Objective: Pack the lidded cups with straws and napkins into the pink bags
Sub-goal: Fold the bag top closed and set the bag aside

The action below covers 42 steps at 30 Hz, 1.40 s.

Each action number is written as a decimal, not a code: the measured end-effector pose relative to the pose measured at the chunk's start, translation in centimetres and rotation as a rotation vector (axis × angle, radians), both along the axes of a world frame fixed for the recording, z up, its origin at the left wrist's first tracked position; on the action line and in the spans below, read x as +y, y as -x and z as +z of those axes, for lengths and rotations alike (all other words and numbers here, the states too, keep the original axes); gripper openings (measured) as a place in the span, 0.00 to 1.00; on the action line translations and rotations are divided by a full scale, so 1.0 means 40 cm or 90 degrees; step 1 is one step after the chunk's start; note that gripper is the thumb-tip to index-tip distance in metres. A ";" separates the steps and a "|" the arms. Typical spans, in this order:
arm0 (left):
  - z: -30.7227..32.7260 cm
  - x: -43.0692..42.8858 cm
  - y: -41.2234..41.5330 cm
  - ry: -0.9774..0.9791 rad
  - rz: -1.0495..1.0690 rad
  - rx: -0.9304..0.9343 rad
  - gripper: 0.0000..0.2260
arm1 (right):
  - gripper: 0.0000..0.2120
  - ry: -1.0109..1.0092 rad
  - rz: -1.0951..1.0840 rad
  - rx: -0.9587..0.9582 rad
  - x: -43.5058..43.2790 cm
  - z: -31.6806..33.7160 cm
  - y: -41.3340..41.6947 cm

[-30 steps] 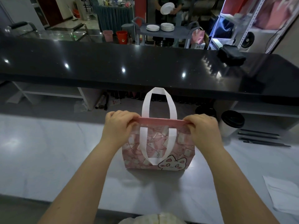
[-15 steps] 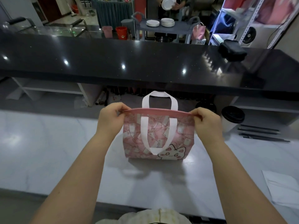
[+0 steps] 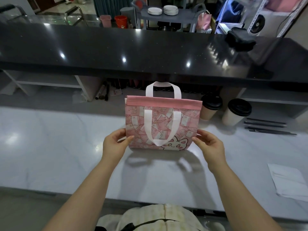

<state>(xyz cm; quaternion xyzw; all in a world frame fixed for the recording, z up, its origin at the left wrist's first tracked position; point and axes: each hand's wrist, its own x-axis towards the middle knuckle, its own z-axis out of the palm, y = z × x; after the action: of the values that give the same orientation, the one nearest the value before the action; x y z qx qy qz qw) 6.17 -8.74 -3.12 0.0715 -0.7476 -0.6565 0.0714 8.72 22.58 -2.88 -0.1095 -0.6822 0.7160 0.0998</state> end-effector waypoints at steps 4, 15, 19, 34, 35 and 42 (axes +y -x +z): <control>-0.006 0.012 0.013 -0.026 0.037 -0.001 0.13 | 0.13 0.029 -0.041 0.010 -0.032 -0.012 0.007; -0.038 -0.008 0.009 -0.001 -0.023 -0.053 0.12 | 0.14 -0.047 -0.011 -0.036 -0.024 -0.045 -0.005; -0.061 -0.013 -0.008 0.036 -0.026 -0.080 0.12 | 0.15 -0.070 -0.022 -0.079 -0.031 -0.078 -0.019; -0.121 -0.030 -0.010 0.136 -0.011 -0.138 0.07 | 0.10 -0.109 -0.039 -0.180 -0.036 -0.122 -0.007; -0.121 -0.030 -0.008 0.147 0.000 -0.145 0.05 | 0.09 -0.140 -0.046 -0.186 -0.037 -0.122 -0.005; -0.051 -0.044 0.004 0.162 -0.030 -0.161 0.13 | 0.12 -0.158 -0.023 -0.176 0.009 -0.071 -0.011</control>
<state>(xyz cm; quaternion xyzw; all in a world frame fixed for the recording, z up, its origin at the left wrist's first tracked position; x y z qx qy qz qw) 6.00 -10.50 -5.17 0.1265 -0.8290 -0.5440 -0.0300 9.17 22.92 -5.72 -0.2060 -0.7703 0.6026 0.0311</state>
